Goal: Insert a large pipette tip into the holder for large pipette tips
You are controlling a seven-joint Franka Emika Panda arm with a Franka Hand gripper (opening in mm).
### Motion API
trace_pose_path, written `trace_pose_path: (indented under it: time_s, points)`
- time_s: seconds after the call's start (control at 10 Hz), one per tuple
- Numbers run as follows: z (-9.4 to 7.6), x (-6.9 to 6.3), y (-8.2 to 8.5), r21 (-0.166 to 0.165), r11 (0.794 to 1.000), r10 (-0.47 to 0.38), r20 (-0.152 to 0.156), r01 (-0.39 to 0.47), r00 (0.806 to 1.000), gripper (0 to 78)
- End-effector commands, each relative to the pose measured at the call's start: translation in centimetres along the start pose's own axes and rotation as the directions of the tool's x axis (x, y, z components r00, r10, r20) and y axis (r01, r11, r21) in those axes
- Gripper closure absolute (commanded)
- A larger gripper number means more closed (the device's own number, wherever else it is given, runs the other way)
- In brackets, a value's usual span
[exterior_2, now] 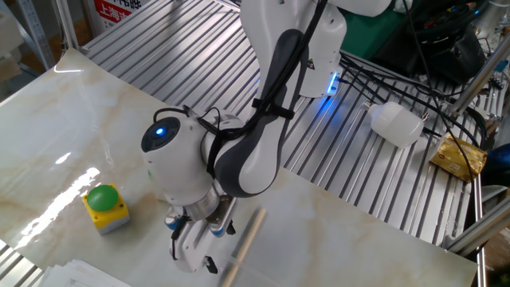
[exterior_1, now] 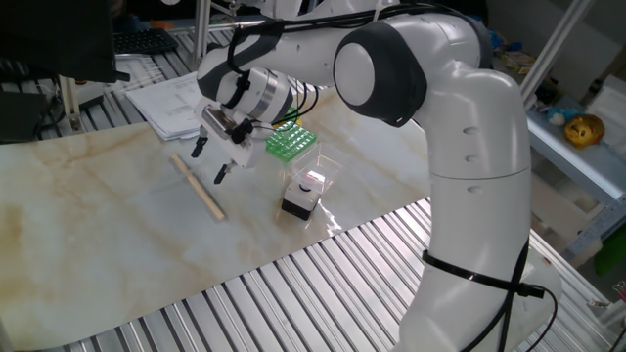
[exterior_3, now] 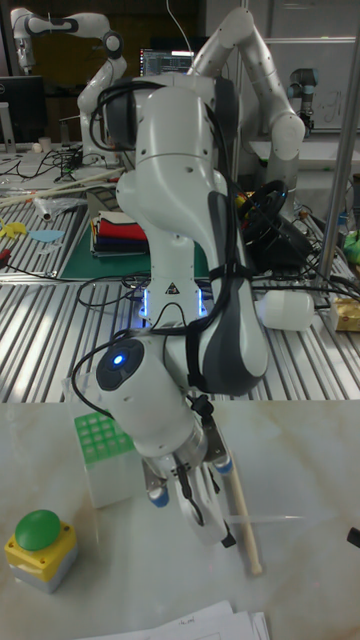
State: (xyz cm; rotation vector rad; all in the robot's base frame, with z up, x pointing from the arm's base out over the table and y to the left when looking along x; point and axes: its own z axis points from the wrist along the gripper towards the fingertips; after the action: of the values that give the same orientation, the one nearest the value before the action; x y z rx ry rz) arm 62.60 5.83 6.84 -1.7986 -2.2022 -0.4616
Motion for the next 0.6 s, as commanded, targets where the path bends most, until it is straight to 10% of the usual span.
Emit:
trace_pose_path:
  time_s: [0.1, 0.6]
  points:
    - [0.07, -0.12, 0.05, -0.007, 1.000, 0.003, -0.031, -0.003, 1.000, 0.1]
    - [0.38, -0.35, -0.05, -0.007, 1.000, -0.012, -0.027, 0.012, 1.000, 0.1]
